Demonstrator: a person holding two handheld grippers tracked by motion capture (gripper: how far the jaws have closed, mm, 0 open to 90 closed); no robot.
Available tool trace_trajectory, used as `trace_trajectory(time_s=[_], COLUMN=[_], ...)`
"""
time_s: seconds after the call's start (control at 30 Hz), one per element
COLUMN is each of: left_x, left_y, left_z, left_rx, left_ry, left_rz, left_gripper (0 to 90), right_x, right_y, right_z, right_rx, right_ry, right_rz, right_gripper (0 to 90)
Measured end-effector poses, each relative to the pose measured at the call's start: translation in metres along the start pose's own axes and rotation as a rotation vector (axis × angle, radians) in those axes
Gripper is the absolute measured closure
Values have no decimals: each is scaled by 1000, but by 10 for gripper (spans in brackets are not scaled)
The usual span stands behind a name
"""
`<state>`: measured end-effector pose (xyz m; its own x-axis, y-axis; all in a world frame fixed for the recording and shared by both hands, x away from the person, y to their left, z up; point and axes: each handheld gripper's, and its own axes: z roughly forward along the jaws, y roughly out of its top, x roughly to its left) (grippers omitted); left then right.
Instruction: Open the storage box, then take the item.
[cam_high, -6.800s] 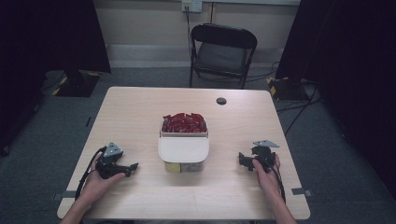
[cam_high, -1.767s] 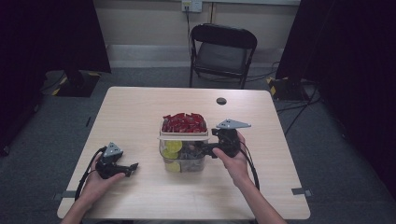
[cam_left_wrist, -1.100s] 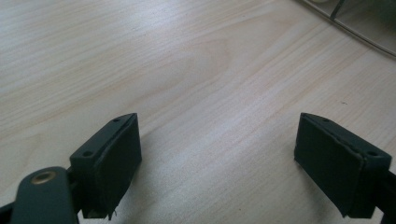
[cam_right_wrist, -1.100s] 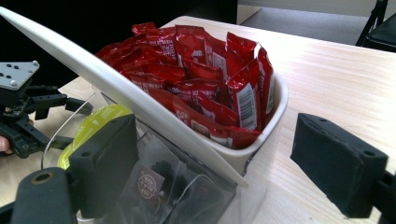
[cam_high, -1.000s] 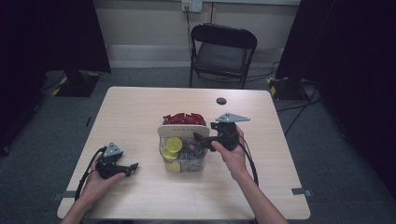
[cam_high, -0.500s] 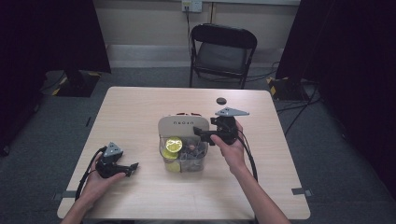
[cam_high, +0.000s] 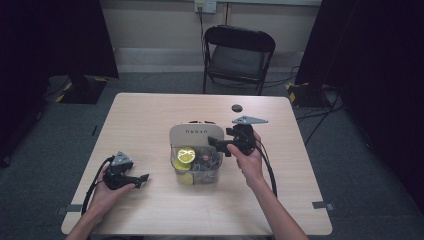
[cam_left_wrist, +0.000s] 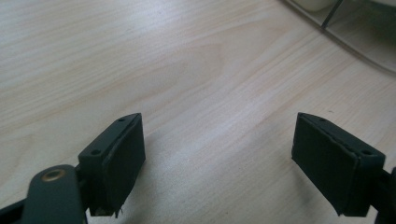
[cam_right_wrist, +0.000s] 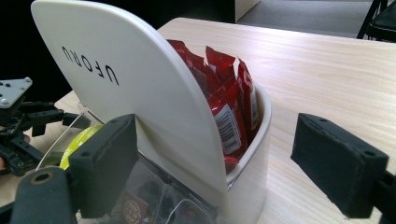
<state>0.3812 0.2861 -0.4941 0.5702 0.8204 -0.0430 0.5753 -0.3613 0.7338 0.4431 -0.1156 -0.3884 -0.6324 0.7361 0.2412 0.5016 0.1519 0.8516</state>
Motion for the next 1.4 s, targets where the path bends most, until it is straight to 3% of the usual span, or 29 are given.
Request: trace_trajectory(time_s=[0.1, 0.17, 0.47, 0.93, 1.07, 1.13, 1.27, 1.4], left_x=[-3, -4, -17, -38, -46, -50, -57, -65], left_y=[3, 4, 15, 35, 45, 51, 67, 83], left_z=[-7, -12, -25, -30, -34, -35, -35, -32], left_rx=[-26, -50, -110, -133, -158, -186, -194, -215], left_ry=[8, -4, -55, -93, -101, -133, -146, -190], left_rz=[6, 2, 19, 65, 77, 84, 105, 104], left_gripper=[188, 188, 194, 223, 222, 223, 225, 242], right_x=[1, 3, 1, 0, 0, -1, -2, -3], right_y=[0, -1, -1, -1, -4, -5, -5, -4], right_z=[2, 4, 3, 0, -3, -4, -5, -4], right_rx=[-7, 4, -1, 2, -2, -3, -7, -10], right_ry=[12, 7, 7, 3, -20, -26, -21, -18], right_rz=[10, -9, -10, -12, -7, -7, -5, -2], right_gripper=[141, 141, 139, 145, 150, 150, 150, 142])
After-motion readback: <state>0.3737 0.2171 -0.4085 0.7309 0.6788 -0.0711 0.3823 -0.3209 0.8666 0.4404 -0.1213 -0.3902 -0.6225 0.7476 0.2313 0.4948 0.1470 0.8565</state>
